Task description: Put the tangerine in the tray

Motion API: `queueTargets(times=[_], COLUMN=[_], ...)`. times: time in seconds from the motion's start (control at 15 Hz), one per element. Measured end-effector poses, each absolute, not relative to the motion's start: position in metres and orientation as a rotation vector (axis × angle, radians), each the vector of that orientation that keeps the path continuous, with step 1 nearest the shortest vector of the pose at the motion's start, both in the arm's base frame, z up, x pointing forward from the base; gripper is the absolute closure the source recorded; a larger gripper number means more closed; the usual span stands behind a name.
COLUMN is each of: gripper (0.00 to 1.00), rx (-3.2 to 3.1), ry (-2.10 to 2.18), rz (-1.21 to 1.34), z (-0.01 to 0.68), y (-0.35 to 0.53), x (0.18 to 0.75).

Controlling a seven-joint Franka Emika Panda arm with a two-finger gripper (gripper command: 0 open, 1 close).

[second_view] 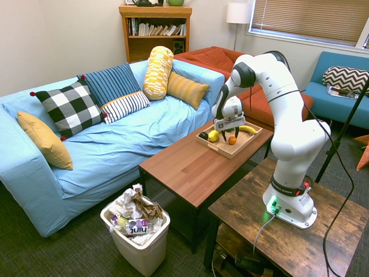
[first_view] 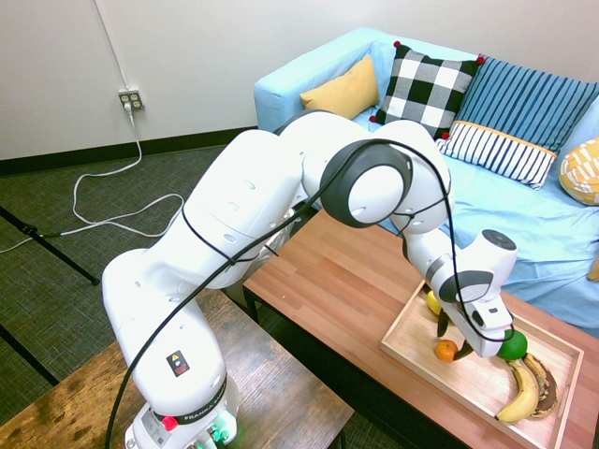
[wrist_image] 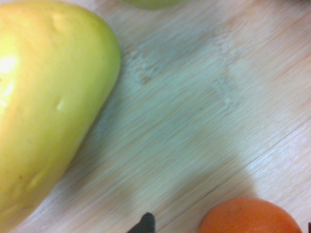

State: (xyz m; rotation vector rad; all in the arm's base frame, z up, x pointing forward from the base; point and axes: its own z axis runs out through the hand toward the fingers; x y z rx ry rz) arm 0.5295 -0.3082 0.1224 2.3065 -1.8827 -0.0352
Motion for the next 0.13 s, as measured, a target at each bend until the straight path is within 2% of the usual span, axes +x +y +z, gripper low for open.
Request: queueTargets(times=[0.13], gripper=[0.0], rx=[2.297], ry=[-1.895], rz=[-0.018], z=[0.1403], y=[-0.3138], x=[0.529])
